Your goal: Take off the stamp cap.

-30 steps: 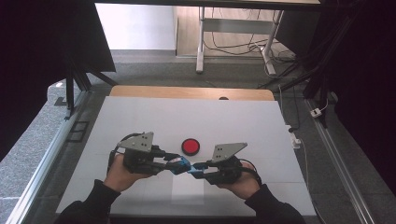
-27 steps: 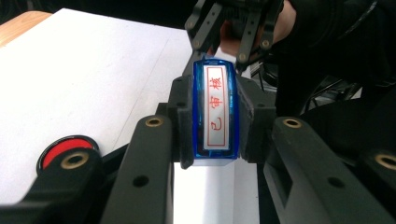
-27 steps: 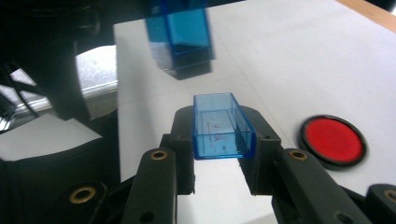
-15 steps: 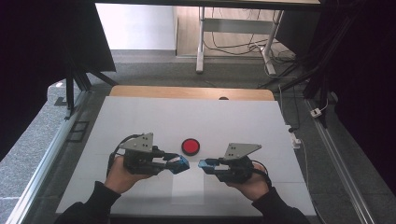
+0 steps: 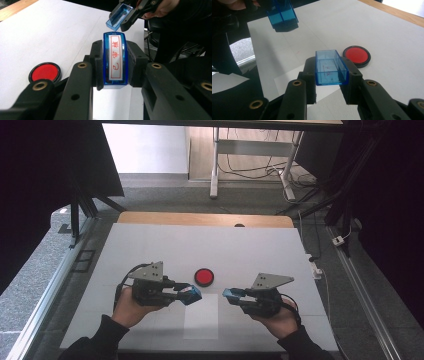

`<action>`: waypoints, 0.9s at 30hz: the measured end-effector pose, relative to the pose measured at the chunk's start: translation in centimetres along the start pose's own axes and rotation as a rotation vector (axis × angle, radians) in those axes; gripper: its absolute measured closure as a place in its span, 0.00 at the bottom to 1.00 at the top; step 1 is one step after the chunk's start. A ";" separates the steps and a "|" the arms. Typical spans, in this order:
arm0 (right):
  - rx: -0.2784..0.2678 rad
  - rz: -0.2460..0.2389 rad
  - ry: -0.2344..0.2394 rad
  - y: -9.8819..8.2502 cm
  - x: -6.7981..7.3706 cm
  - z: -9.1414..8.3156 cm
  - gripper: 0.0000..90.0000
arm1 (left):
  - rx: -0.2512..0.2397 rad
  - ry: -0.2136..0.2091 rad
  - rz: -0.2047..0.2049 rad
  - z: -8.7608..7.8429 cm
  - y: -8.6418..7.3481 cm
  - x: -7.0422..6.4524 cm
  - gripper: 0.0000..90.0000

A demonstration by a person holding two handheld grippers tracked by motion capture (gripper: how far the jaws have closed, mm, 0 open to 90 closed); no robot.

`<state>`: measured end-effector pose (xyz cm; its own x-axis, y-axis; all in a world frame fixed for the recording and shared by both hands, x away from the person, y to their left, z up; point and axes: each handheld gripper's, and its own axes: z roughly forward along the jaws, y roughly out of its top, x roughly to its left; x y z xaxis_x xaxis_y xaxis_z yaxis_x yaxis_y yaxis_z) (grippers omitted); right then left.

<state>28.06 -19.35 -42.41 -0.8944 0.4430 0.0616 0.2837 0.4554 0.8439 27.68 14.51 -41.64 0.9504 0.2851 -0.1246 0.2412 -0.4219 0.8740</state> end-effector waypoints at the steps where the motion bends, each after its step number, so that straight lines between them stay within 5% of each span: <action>1: -0.002 0.001 -0.005 -0.1 0.0 -0.2 0.76 | 0.001 0.002 -0.001 0.0 0.0 0.0 0.78; 13: 0.005 -0.006 -0.082 -1.7 0.0 -2.4 0.76 | 0.001 0.022 -0.018 0.0 0.1 0.1 0.78; 27: -0.025 0.111 -0.188 -4.7 -0.8 -5.7 0.76 | 0.017 0.064 -0.034 0.2 0.3 0.3 0.78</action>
<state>25.43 -26.26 -43.39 -0.7772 0.6267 0.0566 0.3661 0.3773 0.8507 28.10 14.25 -41.49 0.9273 0.3535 -0.1233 0.2768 -0.4255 0.8616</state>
